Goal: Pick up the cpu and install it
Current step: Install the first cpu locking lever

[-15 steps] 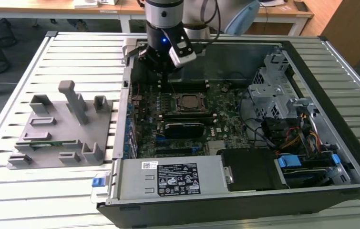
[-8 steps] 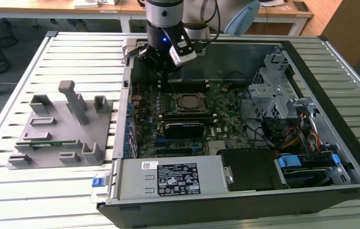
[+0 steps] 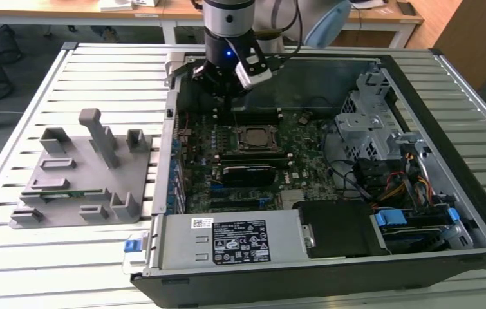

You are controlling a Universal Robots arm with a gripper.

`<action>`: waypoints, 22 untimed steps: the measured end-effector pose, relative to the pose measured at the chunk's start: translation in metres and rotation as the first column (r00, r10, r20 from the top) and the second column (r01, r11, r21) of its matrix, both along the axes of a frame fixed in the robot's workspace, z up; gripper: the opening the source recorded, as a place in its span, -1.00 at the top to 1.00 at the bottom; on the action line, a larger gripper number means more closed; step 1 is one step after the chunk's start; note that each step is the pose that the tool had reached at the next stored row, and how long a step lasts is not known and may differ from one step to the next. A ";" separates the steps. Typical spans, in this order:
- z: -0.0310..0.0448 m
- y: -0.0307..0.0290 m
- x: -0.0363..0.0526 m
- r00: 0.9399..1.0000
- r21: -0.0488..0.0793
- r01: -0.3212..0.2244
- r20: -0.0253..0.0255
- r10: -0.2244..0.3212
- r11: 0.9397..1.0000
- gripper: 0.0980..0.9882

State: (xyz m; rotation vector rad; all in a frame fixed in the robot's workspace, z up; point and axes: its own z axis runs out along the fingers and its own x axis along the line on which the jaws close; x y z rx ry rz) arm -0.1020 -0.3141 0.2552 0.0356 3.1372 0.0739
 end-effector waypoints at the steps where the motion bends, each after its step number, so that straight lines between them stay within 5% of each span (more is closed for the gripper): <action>1: 0.0000 0.0000 0.0023 1.000 0.000 0.000 0.000 0.000 1.000 0.98; 11: -0.0001 0.0000 0.0214 1.000 0.002 -0.004 0.000 0.004 1.000 0.98; 13: -0.0002 -0.0001 0.0235 1.000 0.010 -0.006 0.000 0.006 1.000 0.98; 16: -0.0005 -0.0024 0.0244 1.000 0.043 -0.006 0.000 0.006 0.999 0.98; 22: -0.0022 -0.0035 0.0294 1.000 0.047 -0.006 0.000 0.006 0.999 0.98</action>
